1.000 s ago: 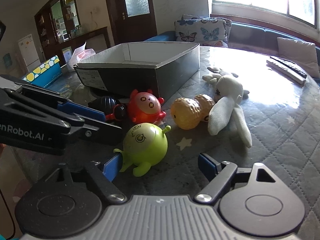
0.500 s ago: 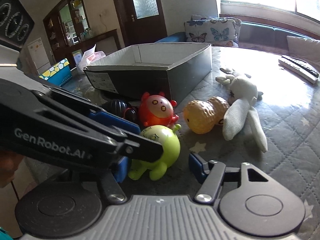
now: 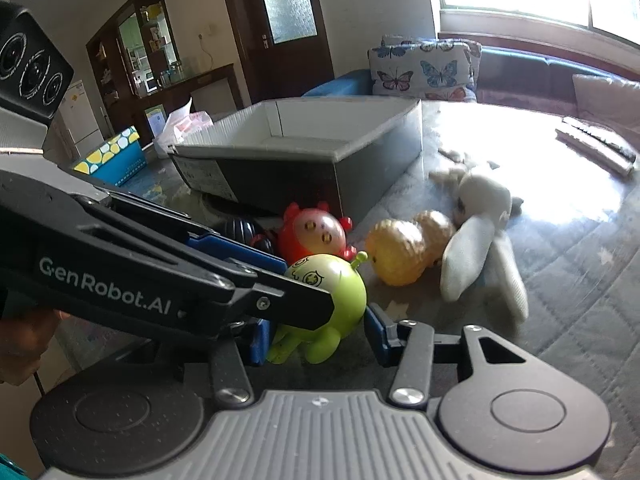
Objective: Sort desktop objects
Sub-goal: 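Carry the green alien into the grey box and open the left gripper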
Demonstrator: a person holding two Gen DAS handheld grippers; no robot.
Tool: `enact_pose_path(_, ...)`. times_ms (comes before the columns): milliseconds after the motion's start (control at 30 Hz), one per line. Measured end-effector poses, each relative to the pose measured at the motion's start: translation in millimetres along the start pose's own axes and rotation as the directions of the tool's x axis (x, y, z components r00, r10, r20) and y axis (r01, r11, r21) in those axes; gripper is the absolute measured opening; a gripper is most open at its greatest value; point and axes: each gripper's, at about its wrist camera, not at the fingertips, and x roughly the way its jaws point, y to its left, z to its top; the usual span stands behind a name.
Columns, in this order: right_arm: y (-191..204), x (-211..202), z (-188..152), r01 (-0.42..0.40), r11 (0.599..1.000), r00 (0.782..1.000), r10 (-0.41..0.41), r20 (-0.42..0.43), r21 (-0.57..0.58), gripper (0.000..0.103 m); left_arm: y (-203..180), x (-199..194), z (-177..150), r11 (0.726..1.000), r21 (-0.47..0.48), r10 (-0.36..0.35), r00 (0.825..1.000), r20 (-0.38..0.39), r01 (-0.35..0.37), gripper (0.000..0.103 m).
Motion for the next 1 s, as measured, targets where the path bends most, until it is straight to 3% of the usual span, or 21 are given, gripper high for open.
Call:
enact_pose_path(233,6,-13,48,0.026,0.995,0.997,-0.019,0.075,-0.094,0.048,3,-27,33,1.0,0.009,0.011,0.992,0.127,-0.013,0.043)
enact_pose_path(467,5,14,112,0.015,0.983,0.994,0.005,0.11,-0.184,0.048,35,-33,80,0.999,-0.024,0.049,0.976,0.213,-0.045,0.043)
enact_pose_path(733,-2,84,163,-0.022,0.977,1.0,0.026,0.018,-0.211,0.048,105,5,116,0.991,-0.134,0.039,0.983,0.179,-0.015,0.043)
enact_pose_path(1000,-9,147,171,-0.014,0.968,0.994,-0.014,-0.11,-0.252,0.048,160,49,128,0.963,-0.262,-0.026,0.994,0.109,0.054,0.043)
